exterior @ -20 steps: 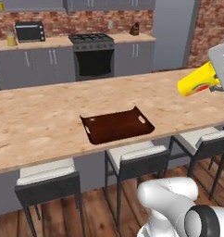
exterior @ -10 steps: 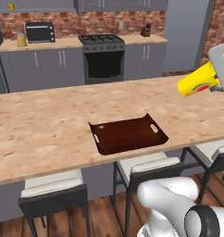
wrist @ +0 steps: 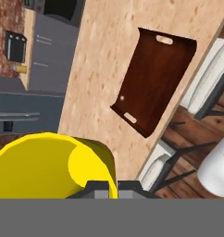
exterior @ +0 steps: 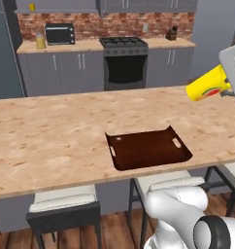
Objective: There is a tray on the dining counter. Grab the cup, mug, and pitcher and place them on the tray. The pitcher may be placed next to the tray if it cannot fit the tray.
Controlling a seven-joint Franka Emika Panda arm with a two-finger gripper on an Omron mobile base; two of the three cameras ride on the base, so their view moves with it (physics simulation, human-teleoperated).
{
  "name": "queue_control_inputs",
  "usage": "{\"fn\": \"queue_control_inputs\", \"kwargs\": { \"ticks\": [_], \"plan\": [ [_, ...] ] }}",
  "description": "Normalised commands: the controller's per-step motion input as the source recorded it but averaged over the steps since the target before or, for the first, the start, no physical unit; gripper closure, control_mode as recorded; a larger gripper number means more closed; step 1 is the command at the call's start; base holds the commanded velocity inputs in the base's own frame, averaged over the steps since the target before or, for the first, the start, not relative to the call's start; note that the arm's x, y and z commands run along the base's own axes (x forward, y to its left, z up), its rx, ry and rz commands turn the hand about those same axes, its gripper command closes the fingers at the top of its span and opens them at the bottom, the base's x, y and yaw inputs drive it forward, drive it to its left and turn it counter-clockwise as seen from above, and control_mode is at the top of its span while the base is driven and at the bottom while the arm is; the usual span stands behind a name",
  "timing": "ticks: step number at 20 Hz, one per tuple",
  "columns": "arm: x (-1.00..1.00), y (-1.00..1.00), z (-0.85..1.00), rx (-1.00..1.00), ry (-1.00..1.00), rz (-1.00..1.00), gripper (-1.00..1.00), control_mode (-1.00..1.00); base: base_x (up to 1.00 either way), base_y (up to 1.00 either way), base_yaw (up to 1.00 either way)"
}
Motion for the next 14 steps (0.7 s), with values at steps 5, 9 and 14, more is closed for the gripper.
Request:
{"fn": "queue_control_inputs", "kwargs": {
  "ticks": [5,9,14],
  "plan": [
    [0.00,0.00,0.00,0.00,0.00,0.00,1.00,1.00,0.40,0.00,0.18],
    [0.00,0.00,0.00,0.00,0.00,0.00,1.00,1.00,0.43,0.00,0.08],
    [0.00,0.00,0.00,0.00,0.00,0.00,1.00,1.00,0.42,0.00,0.04]
  ]
}}
